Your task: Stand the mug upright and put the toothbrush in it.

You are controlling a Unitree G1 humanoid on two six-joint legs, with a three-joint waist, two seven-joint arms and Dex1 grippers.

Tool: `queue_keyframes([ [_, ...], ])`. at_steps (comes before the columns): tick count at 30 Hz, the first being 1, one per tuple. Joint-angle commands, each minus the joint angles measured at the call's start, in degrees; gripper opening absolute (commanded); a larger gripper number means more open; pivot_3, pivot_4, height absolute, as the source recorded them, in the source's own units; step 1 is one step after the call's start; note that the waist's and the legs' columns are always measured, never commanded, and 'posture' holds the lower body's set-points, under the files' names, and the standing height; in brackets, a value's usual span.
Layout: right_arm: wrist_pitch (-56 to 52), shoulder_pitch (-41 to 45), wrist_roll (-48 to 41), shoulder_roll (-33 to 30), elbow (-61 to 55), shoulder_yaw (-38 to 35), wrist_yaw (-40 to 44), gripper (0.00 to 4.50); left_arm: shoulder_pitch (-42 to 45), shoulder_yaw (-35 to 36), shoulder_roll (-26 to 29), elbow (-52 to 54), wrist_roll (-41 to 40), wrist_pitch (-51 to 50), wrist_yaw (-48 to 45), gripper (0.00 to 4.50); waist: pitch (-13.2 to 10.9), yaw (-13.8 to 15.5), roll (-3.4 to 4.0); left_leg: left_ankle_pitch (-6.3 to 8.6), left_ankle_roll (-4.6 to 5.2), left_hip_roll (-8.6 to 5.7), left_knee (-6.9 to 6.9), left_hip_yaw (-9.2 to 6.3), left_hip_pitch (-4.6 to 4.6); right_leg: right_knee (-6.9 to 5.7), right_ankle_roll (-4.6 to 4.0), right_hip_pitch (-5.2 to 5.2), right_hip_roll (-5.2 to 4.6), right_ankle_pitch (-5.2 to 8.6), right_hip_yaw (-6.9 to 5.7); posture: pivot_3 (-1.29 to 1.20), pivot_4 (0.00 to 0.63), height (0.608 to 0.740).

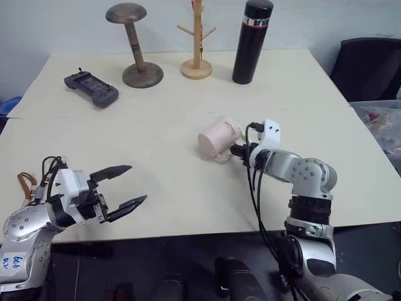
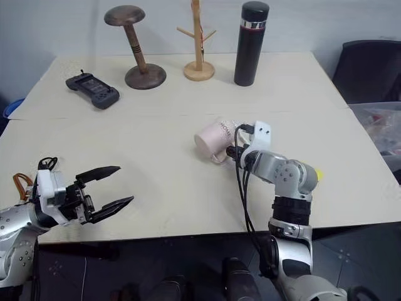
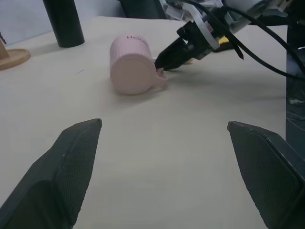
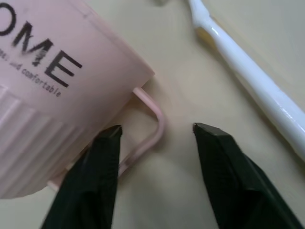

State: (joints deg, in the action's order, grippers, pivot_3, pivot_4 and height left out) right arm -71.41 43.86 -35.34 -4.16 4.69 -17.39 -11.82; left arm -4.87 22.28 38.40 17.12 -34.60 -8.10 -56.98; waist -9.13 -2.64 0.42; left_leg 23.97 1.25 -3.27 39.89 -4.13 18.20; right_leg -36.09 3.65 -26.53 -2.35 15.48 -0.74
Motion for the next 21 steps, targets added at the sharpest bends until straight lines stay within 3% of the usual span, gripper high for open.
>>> queue_keyframes([
  [1,-2.1,0.0,1.5,2.2,5.7,3.4,2.3,1.12,1.0,1.1,0.4,-0.6,-0.2,1.2,0.0,4.5,0.1,-0.4,0.08,0.0,-0.01,0.0,-0.04,0.0,-0.02,0.0,-0.01,0.0,0.0,0.01,0.0,0.0,0.15,0.74],
  [5,-0.6,2.7,2.3,2.5,8.8,1.9,4.5,0.01,1.3,0.7,-0.4,-1.1,0.6,2.4,0.7,4.5,0.1,-0.7,0.17,-0.01,-0.03,0.01,-0.09,0.0,-0.03,0.0,-0.04,-0.03,0.03,0.02,-0.01,0.0,0.15,0.74],
  [7,0.5,3.8,0.3,2.9,8.8,0.2,7.8,0.01,0.1,0.8,-0.7,-0.2,0.5,2.5,0.8,4.5,0.1,-0.6,0.17,-0.01,-0.03,0.02,-0.14,-0.01,-0.04,0.03,-0.04,-0.02,0.03,0.02,-0.01,0.0,0.15,0.74],
  [9,5.6,3.7,0.4,0.3,5.7,5.0,16.9,0.01,-1.0,1.8,-1.0,0.5,0.0,2.2,1.4,4.5,0.1,-0.7,0.24,-0.01,-0.03,0.01,-0.15,-0.01,0.0,0.07,-0.04,-0.03,0.02,0.02,-0.02,0.0,0.15,0.74],
  [13,24.3,2.5,5.4,-3.5,1.7,13.7,33.1,0.01,-1.9,4.0,-1.1,0.2,-2.1,1.1,2.6,4.5,-0.1,-0.6,0.44,-0.01,-0.01,-0.02,-0.14,0.0,0.13,0.12,-0.03,-0.14,0.01,0.02,-0.03,0.0,0.15,0.74],
  [16,52.8,0.3,13.5,-2.9,4.8,21.1,47.2,0.01,-3.7,5.9,-1.2,-0.7,-5.2,-1.5,2.3,4.5,-0.1,-0.6,0.44,0.0,-0.01,-0.02,-0.14,0.0,0.13,0.12,-0.02,-0.15,0.02,0.01,-0.04,0.0,0.15,0.74],
  [18,66.0,0.3,17.0,-0.4,12.8,22.3,49.6,0.01,-4.5,6.1,-1.9,-2.1,-4.8,-1.3,2.4,4.5,-0.1,-0.7,0.44,0.0,-0.02,-0.02,-0.18,0.0,0.11,0.14,-0.02,-0.15,0.02,0.01,-0.05,0.0,0.15,0.74],
  [21,83.2,1.4,23.8,3.7,27.2,24.0,46.6,0.01,-6.5,6.0,-3.2,-1.3,-4.9,-1.5,2.9,4.5,-0.1,-0.7,0.41,0.0,-0.02,-0.03,-0.17,0.0,0.02,0.12,-0.02,-0.07,0.01,0.01,-0.08,0.0,0.15,0.74],
])
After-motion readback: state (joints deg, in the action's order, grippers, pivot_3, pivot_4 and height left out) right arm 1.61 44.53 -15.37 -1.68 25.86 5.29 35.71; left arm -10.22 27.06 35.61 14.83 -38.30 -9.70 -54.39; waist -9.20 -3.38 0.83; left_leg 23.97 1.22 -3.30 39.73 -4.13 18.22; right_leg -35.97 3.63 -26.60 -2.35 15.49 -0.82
